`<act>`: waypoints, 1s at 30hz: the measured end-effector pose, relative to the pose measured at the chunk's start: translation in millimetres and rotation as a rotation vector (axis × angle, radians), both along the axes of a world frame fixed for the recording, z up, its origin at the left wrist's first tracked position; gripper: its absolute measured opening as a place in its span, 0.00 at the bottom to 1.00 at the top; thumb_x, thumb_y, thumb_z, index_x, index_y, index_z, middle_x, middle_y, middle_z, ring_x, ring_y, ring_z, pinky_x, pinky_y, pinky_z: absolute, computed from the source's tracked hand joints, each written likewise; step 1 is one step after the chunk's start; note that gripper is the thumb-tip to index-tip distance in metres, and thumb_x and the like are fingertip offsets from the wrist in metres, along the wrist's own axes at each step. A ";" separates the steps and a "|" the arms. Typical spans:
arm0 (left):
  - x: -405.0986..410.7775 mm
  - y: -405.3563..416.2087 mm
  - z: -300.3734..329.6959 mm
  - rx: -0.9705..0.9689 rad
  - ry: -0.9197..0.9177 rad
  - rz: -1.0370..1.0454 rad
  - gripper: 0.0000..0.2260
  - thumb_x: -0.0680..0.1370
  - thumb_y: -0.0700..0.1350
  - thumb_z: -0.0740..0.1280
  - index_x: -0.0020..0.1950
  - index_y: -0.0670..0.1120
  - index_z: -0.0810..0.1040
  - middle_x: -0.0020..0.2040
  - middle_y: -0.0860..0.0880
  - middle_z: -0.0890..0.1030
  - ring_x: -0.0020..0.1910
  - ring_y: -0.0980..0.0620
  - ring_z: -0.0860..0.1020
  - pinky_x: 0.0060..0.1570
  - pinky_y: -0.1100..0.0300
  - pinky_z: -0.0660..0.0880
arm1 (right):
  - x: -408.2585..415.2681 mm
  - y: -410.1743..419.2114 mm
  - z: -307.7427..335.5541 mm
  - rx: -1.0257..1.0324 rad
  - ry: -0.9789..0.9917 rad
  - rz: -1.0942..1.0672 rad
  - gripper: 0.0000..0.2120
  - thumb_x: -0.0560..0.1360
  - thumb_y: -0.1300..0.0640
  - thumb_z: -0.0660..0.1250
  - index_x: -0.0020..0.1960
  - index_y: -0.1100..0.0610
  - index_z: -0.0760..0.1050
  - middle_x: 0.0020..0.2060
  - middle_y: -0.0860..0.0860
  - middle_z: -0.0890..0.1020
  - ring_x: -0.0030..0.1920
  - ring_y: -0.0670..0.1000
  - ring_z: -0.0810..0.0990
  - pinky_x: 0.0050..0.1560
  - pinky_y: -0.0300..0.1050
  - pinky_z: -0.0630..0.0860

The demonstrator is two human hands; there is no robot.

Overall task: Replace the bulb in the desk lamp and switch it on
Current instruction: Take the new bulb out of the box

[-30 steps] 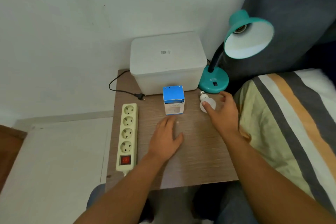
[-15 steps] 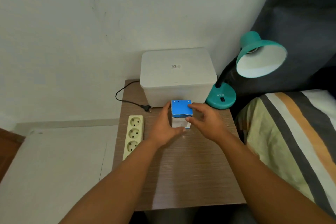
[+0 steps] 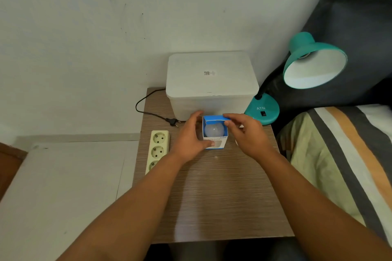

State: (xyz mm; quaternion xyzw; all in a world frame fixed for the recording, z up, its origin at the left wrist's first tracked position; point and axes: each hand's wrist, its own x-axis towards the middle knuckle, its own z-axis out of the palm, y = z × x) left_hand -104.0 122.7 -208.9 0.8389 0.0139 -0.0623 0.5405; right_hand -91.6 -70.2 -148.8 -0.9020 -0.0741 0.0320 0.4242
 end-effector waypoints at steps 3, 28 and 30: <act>-1.3 1.5 2.5 0.027 -0.039 -0.032 0.42 0.63 0.47 0.82 0.71 0.59 0.64 0.66 0.55 0.75 0.64 0.56 0.76 0.60 0.49 0.78 | 4.6 5.3 7.8 0.068 -0.014 -0.107 0.11 0.79 0.51 0.66 0.60 0.52 0.77 0.44 0.46 0.80 0.43 0.43 0.77 0.45 0.35 0.74; -4.6 5.8 7.5 0.206 -0.108 -0.159 0.52 0.70 0.49 0.78 0.80 0.63 0.42 0.66 0.52 0.69 0.65 0.56 0.68 0.65 0.60 0.68 | 2.5 16.1 -1.2 -0.208 0.027 0.038 0.20 0.74 0.52 0.72 0.65 0.54 0.77 0.56 0.50 0.79 0.54 0.49 0.77 0.58 0.47 0.76; -4.1 5.7 8.6 0.210 -0.098 -0.162 0.52 0.70 0.49 0.78 0.79 0.64 0.42 0.65 0.53 0.69 0.64 0.57 0.69 0.64 0.61 0.69 | 6.7 17.9 2.8 -0.337 0.049 0.094 0.24 0.74 0.48 0.72 0.68 0.53 0.75 0.59 0.51 0.77 0.59 0.53 0.75 0.61 0.50 0.74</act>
